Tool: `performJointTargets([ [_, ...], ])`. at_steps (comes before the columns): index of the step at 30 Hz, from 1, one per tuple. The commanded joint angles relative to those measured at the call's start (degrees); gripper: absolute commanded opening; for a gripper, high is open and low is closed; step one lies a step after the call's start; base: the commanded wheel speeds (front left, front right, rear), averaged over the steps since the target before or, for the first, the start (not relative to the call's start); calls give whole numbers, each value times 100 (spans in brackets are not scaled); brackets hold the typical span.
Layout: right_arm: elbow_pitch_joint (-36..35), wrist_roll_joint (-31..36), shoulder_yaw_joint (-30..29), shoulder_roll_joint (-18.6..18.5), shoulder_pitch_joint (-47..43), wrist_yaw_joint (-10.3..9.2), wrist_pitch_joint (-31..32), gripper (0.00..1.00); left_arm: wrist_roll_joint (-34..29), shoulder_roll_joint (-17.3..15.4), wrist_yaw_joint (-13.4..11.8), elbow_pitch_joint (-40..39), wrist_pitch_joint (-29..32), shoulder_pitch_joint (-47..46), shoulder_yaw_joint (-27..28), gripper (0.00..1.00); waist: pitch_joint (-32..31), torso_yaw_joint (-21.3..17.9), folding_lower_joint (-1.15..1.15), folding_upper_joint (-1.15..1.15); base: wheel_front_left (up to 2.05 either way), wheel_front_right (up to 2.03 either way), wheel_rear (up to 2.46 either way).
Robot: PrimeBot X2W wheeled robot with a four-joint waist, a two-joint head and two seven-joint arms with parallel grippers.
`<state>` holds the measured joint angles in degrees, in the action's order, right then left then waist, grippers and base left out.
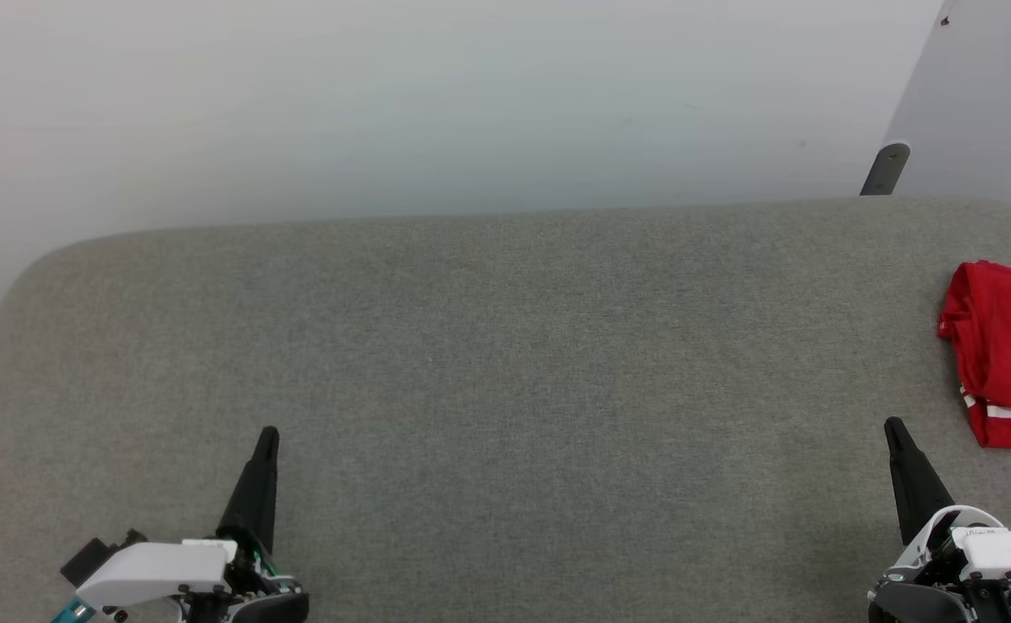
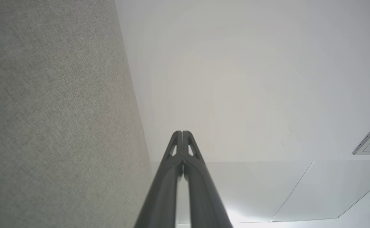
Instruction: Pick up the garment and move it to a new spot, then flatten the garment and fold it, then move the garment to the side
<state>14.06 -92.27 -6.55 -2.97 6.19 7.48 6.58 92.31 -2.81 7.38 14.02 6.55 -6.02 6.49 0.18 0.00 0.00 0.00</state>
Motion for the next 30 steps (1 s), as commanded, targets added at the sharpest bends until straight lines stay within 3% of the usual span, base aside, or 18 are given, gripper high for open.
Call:
performJointTargets([
  [1, 2, -26, 0, 20, 21, 3, 13, 0, 18, 2, 20, 6, 18, -52, 13, 0, 0, 0, 0, 0, 0, 0, 0],
  [30, 2, -27, 1, 21, 21, 2, 13, 0, 19, 2, 20, 5, 17, -52, 12, 0, 0, 0, 0, 0, 0, 0, 0],
])
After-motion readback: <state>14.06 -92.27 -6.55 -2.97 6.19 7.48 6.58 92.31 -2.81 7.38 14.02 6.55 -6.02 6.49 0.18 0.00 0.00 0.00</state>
